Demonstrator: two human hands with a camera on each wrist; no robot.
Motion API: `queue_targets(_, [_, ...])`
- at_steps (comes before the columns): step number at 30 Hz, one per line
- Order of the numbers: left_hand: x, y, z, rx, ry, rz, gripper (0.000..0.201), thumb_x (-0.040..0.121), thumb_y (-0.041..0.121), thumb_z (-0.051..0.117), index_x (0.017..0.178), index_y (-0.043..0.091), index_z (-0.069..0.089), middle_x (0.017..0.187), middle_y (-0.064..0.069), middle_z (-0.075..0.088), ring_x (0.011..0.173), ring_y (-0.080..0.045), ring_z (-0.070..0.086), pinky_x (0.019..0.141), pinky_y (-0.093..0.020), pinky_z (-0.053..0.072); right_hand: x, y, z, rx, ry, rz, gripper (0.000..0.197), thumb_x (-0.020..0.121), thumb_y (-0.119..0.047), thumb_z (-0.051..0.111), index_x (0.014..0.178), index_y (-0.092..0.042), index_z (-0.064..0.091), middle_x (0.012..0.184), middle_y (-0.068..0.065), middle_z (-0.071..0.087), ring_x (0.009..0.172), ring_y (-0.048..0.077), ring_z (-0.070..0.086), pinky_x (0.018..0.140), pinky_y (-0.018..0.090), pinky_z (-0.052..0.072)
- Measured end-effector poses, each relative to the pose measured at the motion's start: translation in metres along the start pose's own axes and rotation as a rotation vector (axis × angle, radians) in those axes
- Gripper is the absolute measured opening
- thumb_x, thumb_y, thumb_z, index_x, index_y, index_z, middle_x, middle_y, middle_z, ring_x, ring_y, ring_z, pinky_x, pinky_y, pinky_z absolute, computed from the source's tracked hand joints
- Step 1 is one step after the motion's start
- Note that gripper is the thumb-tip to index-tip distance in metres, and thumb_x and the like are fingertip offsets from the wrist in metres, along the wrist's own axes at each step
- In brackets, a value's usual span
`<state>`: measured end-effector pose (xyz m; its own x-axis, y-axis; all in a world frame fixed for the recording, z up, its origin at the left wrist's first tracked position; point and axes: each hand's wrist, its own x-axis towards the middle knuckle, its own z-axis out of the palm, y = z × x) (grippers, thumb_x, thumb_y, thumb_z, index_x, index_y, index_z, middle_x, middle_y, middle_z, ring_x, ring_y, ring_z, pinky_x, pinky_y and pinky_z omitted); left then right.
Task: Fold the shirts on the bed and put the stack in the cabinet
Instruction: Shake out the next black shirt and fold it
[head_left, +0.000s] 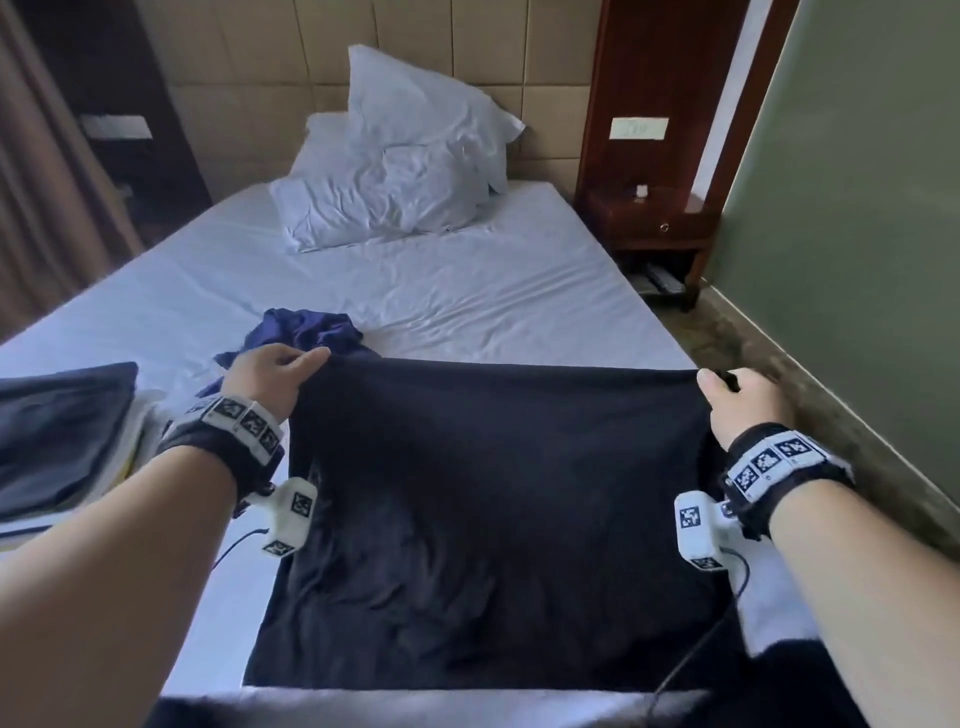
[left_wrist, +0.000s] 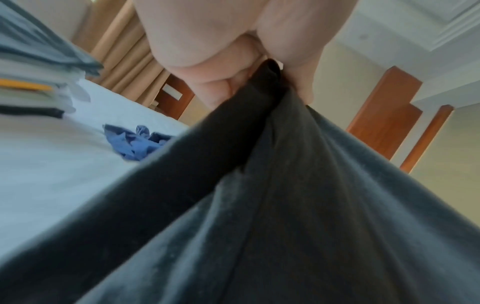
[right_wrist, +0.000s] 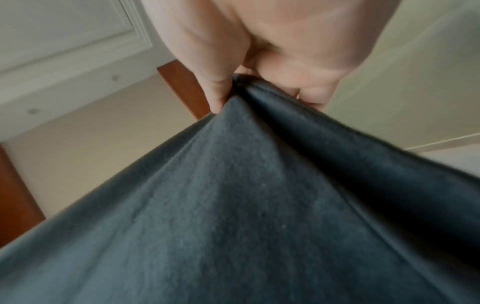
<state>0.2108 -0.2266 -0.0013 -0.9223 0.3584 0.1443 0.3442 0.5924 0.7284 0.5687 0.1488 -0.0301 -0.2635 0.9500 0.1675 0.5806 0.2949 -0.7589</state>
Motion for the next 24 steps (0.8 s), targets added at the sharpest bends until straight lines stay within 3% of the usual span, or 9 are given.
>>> queue_targets(4, [0.039,-0.016,0.034,-0.069,-0.043,-0.080,0.042,0.088,0.058,0.071,0.084,0.016,0.074,0.082,-0.013,0.072,0.077,-0.028,0.065,0.078,-0.044,0.054,0.030,0.009,0.036,-0.062,-0.034,0.052,0.036,0.098,-0.038,0.054,0.096,-0.003,0.063,0.092,0.015,0.064,0.085,0.036,0.058,0.074,0.037,0.043])
queue_targets(7, [0.069,-0.033,0.059,-0.151,-0.097,-0.177,0.041,0.085,0.060,0.074,0.085,0.018,0.075,0.080,-0.008,0.072,0.074,-0.024,0.065,0.073,-0.037,0.053,0.054,0.014,0.062,-0.132,-0.064,0.079,0.037,0.098,-0.037,0.054,0.091,-0.002,0.061,0.087,0.018,0.063,0.083,0.038,0.058,0.071,0.038,0.043])
queue_targets(10, [0.091,-0.050,0.090,-0.309,-0.190,-0.336,0.040,0.083,0.058,0.077,0.085,0.018,0.074,0.087,-0.011,0.072,0.077,-0.028,0.067,0.080,-0.045,0.059,0.073,0.023,0.091,-0.219,-0.135,0.122,0.038,0.098,-0.035,0.054,0.090,0.001,0.061,0.087,0.020,0.062,0.081,0.037,0.057,0.069,0.037,0.041])
queue_targets(12, [0.097,-0.059,0.106,-0.437,-0.221,-0.445,0.028,0.099,0.039,0.065,0.085,0.015,0.065,0.086,-0.010,0.067,0.069,-0.025,0.062,0.065,-0.034,0.058,0.078,0.030,0.106,-0.272,-0.204,0.151,0.033,0.099,-0.030,0.051,0.092,0.001,0.062,0.089,0.020,0.061,0.080,0.036,0.055,0.070,0.036,0.041])
queue_targets(14, [0.104,-0.071,0.113,-0.451,-0.137,-0.539,0.028,0.105,0.029,0.052,0.083,0.013,0.060,0.082,-0.009,0.061,0.053,-0.017,0.055,0.044,-0.021,0.046,0.081,0.038,0.113,-0.259,-0.203,0.189,0.023,0.098,-0.024,0.049,0.088,-0.007,0.061,0.086,0.016,0.056,0.079,0.033,0.049,0.072,0.034,0.040])
queue_targets(16, [0.108,-0.083,0.110,-0.388,-0.048,-0.561,0.027,0.102,0.022,0.044,0.082,0.013,0.059,0.072,-0.007,0.056,0.040,-0.012,0.048,0.036,-0.013,0.034,0.084,0.045,0.114,-0.225,-0.144,0.226,0.019,0.094,-0.019,0.047,0.080,-0.011,0.055,0.078,0.012,0.051,0.073,0.032,0.044,0.071,0.035,0.041])
queue_targets(19, [0.103,-0.085,0.105,-0.342,-0.010,-0.568,0.027,0.102,0.018,0.042,0.081,0.013,0.057,0.071,-0.008,0.060,0.048,-0.015,0.052,0.036,-0.012,0.034,0.085,0.055,0.110,-0.039,-0.086,0.344,0.021,0.089,-0.022,0.047,0.085,-0.010,0.064,0.077,0.011,0.066,0.069,0.035,0.062,0.067,0.040,0.056])
queue_targets(22, [0.093,-0.072,0.108,-0.289,-0.115,-0.494,0.023,0.103,0.018,0.046,0.084,0.011,0.058,0.073,-0.013,0.067,0.040,-0.014,0.057,0.037,-0.015,0.040,0.083,0.064,0.109,0.055,-0.142,0.409,0.018,0.096,-0.019,0.048,0.099,-0.014,0.065,0.076,0.011,0.071,0.055,0.026,0.061,0.049,0.028,0.048])
queue_targets(24, [0.090,-0.062,0.114,-0.247,-0.190,-0.477,0.021,0.103,0.018,0.050,0.086,0.009,0.058,0.074,-0.016,0.067,0.046,-0.021,0.058,0.040,-0.020,0.046,0.082,0.068,0.109,0.076,-0.195,0.428,0.017,0.098,-0.022,0.050,0.104,-0.017,0.065,0.076,0.011,0.072,0.053,0.023,0.061,0.043,0.025,0.046])
